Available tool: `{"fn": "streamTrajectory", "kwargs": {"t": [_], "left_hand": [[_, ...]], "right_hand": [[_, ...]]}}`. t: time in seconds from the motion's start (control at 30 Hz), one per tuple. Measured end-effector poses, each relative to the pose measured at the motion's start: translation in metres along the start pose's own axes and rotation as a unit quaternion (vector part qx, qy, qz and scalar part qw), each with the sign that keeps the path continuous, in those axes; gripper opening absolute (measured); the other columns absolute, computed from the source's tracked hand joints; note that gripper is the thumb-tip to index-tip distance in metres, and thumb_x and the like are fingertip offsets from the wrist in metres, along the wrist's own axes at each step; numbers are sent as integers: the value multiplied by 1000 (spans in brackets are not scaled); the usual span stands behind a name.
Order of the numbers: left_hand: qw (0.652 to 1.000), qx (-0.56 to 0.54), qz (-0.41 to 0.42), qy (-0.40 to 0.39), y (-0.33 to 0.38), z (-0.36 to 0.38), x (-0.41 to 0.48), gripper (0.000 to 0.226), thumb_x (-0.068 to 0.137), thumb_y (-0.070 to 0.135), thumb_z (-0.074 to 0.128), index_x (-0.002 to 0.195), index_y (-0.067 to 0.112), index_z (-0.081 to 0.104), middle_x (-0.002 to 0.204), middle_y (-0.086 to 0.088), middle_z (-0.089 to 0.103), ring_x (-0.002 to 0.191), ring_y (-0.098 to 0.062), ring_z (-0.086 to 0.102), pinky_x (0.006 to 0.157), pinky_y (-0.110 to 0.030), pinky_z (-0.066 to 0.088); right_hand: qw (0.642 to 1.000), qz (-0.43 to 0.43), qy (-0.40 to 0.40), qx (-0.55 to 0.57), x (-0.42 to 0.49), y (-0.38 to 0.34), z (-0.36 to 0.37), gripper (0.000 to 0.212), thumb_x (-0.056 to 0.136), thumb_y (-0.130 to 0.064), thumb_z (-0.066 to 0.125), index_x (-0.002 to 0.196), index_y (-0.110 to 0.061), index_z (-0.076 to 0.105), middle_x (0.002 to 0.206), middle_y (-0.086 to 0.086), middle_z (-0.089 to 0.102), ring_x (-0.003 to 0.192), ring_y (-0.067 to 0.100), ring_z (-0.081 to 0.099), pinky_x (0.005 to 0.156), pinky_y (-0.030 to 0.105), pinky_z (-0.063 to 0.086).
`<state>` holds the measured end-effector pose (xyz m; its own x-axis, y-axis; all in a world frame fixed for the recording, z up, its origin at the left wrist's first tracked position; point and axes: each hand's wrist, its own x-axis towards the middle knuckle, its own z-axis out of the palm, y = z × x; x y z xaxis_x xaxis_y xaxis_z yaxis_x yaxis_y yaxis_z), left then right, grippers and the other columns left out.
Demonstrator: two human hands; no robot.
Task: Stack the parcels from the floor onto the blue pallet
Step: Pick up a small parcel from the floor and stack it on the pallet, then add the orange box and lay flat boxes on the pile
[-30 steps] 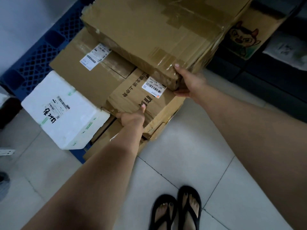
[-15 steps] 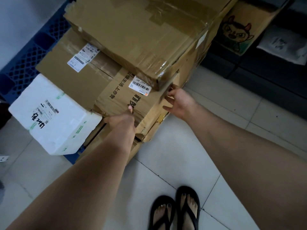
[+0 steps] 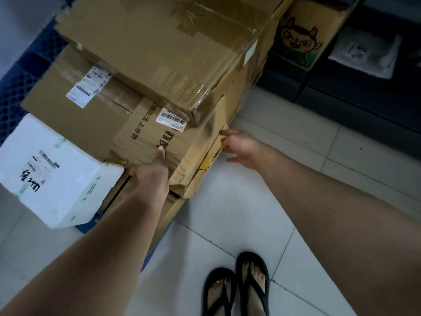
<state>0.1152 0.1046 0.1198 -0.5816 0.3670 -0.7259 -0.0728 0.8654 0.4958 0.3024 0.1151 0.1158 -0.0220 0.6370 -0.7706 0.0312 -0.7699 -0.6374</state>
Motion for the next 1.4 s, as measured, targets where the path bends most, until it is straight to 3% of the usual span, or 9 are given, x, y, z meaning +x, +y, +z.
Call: {"fn": "streamTrajectory", "kwargs": {"t": [0.17, 0.27, 0.4, 0.57, 0.87, 1.0, 1.13, 1.27, 1.4], "left_hand": [[973, -187, -78, -113, -21, -1, -23, 58, 86, 57, 42, 128, 20, 54, 125, -12, 63, 109, -37, 61, 100, -50, 44], [977, -90, -146, -125, -39, 18, -70, 52, 93, 43, 32, 131, 11, 50, 133, -15, 55, 120, -32, 53, 105, -43, 38], [949, 137, -18, -284, -40, 71, -172, 28, 97, 34, 35, 87, 10, 48, 78, -14, 49, 61, -22, 45, 63, -28, 37], [799, 405, 314, -313, -39, 154, -299, 22, 94, 14, 42, 73, 12, 49, 65, -9, 50, 59, -23, 50, 52, -22, 30], [486, 658, 449, -360, -174, 316, -515, 15, 95, 22, 39, 99, 12, 50, 91, -13, 57, 82, -26, 56, 70, -30, 40], [413, 694, 451, -378, -289, 414, -582, 23, 97, 26, 42, 104, 6, 52, 84, -15, 56, 69, -24, 54, 61, -27, 39], [338, 705, 494, -380, -401, 499, -609, 41, 95, 29, 49, 123, 0, 56, 124, -22, 60, 115, -34, 57, 91, -33, 46], [310, 727, 488, -371, -476, 564, -605, 46, 94, 32, 51, 130, 3, 50, 133, -18, 55, 122, -33, 51, 98, -34, 42], [307, 702, 524, -371, -514, 665, -589, 58, 92, 32, 54, 141, 6, 37, 143, -16, 45, 128, -32, 47, 102, -36, 42]], "right_hand": [[987, 133, 86, -36, -57, 62, -70, 21, 95, -12, 41, 110, -4, 54, 105, 19, 56, 83, 27, 57, 80, 33, 42], [976, 134, 165, 51, -105, 76, -115, 15, 94, -11, 43, 101, -1, 52, 101, 19, 56, 86, 29, 58, 79, 35, 44], [974, 72, 213, -12, -182, 69, -173, 26, 94, -10, 47, 115, 1, 57, 98, 18, 60, 84, 30, 62, 72, 32, 44], [952, 78, 251, -155, -298, 100, -263, 39, 93, -14, 49, 128, 5, 53, 108, 19, 58, 102, 28, 56, 87, 32, 44], [923, 195, 313, -112, -449, 304, -449, 41, 92, -15, 49, 127, 5, 51, 114, 20, 60, 96, 28, 56, 84, 35, 48], [915, 259, 305, -56, -465, 420, -533, 39, 89, -17, 49, 121, 4, 56, 105, 17, 63, 87, 26, 57, 76, 33, 48], [890, 291, 350, -36, -458, 517, -602, 41, 93, -23, 48, 128, -3, 52, 132, 16, 53, 123, 31, 49, 95, 29, 42], [885, 296, 339, 118, -416, 584, -646, 26, 92, -28, 51, 93, -2, 55, 93, 16, 59, 108, 35, 63, 65, 27, 44], [802, 274, 383, 367, -342, 634, -678, 47, 87, -43, 60, 108, -2, 58, 103, 15, 66, 99, 34, 66, 88, 39, 53]]}}
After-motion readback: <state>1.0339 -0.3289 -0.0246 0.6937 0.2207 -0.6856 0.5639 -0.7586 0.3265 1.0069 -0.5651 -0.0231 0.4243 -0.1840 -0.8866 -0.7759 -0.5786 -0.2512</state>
